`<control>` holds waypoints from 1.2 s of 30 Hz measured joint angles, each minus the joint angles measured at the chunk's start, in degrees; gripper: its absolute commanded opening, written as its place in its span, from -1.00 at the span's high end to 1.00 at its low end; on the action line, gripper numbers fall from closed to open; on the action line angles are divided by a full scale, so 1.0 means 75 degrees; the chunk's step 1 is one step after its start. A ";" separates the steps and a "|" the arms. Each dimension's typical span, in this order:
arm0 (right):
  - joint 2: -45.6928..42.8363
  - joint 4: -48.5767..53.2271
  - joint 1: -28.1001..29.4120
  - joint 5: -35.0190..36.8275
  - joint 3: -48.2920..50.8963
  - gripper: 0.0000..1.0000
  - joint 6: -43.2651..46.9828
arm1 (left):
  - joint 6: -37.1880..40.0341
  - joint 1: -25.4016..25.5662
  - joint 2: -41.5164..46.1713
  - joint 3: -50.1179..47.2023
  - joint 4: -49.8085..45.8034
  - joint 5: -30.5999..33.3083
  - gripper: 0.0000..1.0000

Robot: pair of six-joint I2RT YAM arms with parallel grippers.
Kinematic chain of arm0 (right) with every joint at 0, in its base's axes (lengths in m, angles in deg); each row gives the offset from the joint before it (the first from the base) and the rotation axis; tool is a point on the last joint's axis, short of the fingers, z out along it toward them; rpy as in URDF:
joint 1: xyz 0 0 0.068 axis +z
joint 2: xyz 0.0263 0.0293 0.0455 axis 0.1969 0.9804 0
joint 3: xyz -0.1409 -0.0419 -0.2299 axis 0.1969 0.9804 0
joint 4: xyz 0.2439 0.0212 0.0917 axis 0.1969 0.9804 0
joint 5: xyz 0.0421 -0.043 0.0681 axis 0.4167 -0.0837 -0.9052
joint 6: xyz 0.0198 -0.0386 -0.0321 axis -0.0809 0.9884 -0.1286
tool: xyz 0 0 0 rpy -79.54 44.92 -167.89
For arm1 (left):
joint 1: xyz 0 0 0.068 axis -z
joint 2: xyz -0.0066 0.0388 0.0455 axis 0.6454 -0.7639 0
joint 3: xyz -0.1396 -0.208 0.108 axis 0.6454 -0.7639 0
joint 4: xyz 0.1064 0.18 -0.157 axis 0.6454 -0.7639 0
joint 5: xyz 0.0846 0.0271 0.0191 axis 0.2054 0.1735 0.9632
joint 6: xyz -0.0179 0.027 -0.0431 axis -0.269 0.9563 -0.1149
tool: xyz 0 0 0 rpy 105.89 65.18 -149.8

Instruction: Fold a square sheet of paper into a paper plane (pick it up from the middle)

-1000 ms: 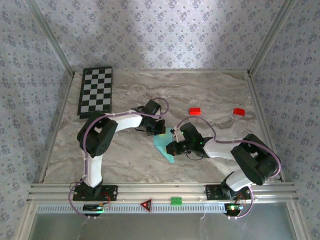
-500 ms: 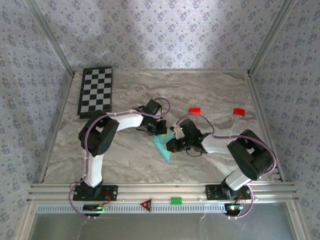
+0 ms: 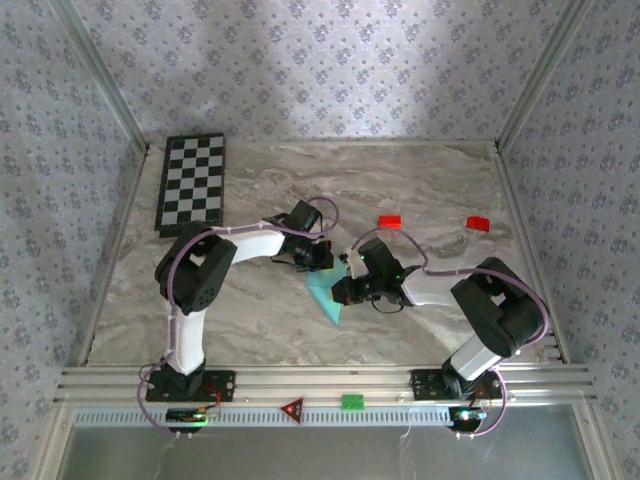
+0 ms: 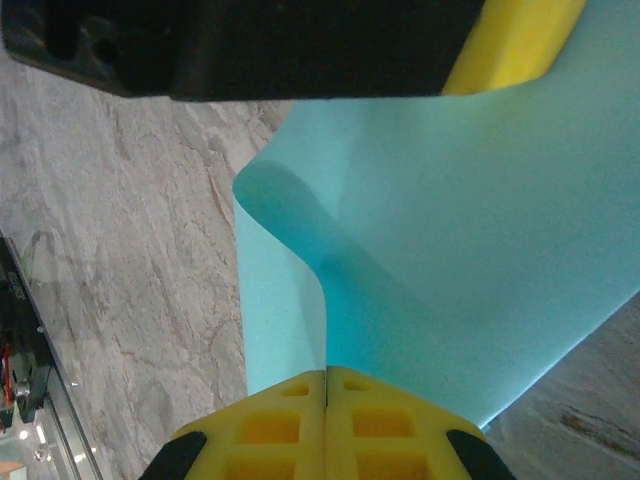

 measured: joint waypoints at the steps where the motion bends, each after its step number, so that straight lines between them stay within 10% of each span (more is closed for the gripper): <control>1: 0.0017 0.0003 0.0000 0.0015 0.0000 1.00 -0.0003 | -0.0012 -0.0003 0.0006 -0.0012 0.0015 0.0000 0.89; 36: 0.0318 -0.0137 0.0038 0.0117 -0.0009 1.00 0.0006 | -0.0082 -0.0003 0.0201 -0.0096 -0.0090 0.0315 0.69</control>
